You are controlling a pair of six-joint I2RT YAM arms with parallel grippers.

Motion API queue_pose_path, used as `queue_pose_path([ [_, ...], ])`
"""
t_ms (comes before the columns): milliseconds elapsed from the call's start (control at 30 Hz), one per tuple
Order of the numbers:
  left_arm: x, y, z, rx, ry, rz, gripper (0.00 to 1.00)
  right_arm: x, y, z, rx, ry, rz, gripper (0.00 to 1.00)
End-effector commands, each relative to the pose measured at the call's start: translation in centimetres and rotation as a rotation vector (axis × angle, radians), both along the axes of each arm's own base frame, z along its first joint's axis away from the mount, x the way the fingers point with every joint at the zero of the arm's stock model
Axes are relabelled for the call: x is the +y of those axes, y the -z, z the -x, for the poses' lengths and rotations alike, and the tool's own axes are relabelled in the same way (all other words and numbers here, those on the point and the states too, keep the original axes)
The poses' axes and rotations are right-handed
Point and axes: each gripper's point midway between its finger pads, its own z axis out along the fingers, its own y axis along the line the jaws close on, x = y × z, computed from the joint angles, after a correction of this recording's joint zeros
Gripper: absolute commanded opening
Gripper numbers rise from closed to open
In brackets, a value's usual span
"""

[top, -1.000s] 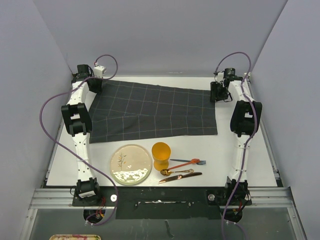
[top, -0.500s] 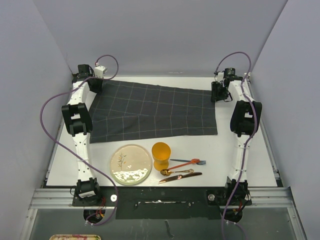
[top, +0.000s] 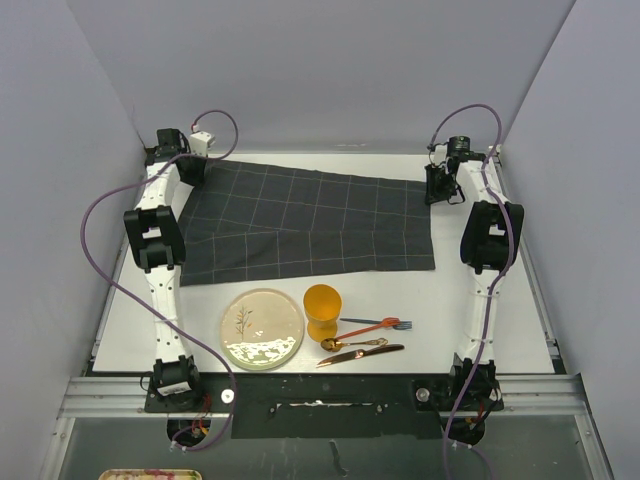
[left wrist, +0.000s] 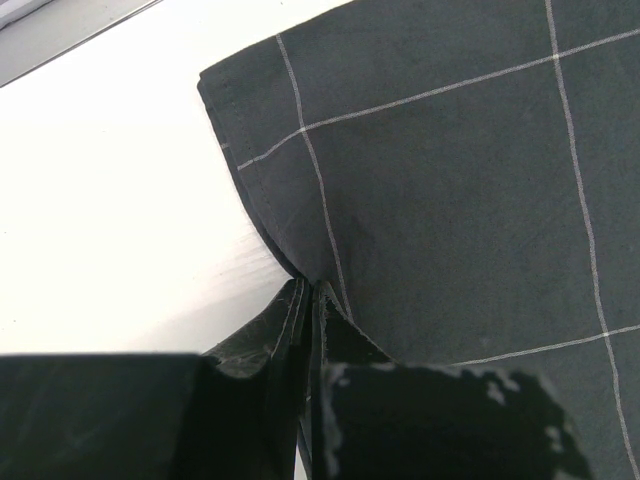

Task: Set the dinner table for one person
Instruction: Flatten out the napkin at the center of the board.

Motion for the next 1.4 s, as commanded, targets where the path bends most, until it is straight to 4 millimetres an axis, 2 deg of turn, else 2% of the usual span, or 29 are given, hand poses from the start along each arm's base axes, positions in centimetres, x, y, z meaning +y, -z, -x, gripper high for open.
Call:
queue_pose_path([
  [0, -0.9, 0.6, 1.6, 0.059, 0.015, 0.002, 0.0, 0.6, -0.4, -0.1, 0.001, -0.02, 0.017, 0.08],
  [133, -1.1, 0.3, 1.7, 0.052, 0.013, 0.007, 0.0, 0.7, -1.5, -1.3, -0.038, -0.034, 0.04, 0.05],
  [267, -1.4, -1.3, 1.6, 0.021, -0.002, 0.027, 0.0, 0.8, -3.1, -2.5, -0.086, -0.067, 0.106, 0.02],
  [433, -1.7, -5.3, 1.2, -0.049, -0.015, 0.054, 0.0, 1.1, -6.7, -4.0, -0.198, -0.113, 0.193, 0.02],
  [600, -2.1, -10.1, 1.4, -0.117, -0.016, 0.06, 0.0, 1.3, -10.3, -4.6, -0.279, -0.14, 0.254, 0.02],
  [767, -2.0, -14.4, 2.8, -0.179, -0.014, 0.046, 0.0, 0.3, -13.6, -3.9, -0.333, -0.149, 0.315, 0.02],
  [867, -1.9, -16.2, 4.0, -0.219, -0.008, 0.033, 0.0, -0.4, -15.9, -3.0, -0.374, -0.146, 0.34, 0.02],
  [900, -1.9, -16.8, 4.4, -0.233, -0.008, 0.026, 0.0, -0.5, -15.7, -2.7, -0.37, -0.147, 0.341, 0.02],
  [933, -1.9, -17.4, 4.8, -0.247, -0.008, 0.019, 0.0, -0.6, -16.6, -2.2, -0.386, -0.147, 0.345, 0.02],
  [1100, -1.4, -19.5, 7.0, -0.295, -0.017, -0.013, 0.0, -1.0, -18.5, -0.5, -0.404, -0.157, 0.367, 0.02],
  [1367, -0.6, -24.5, 11.0, -0.418, -0.06, -0.06, 0.0, -1.3, -21.3, 2.8, -0.453, -0.157, 0.366, 0.02],
])
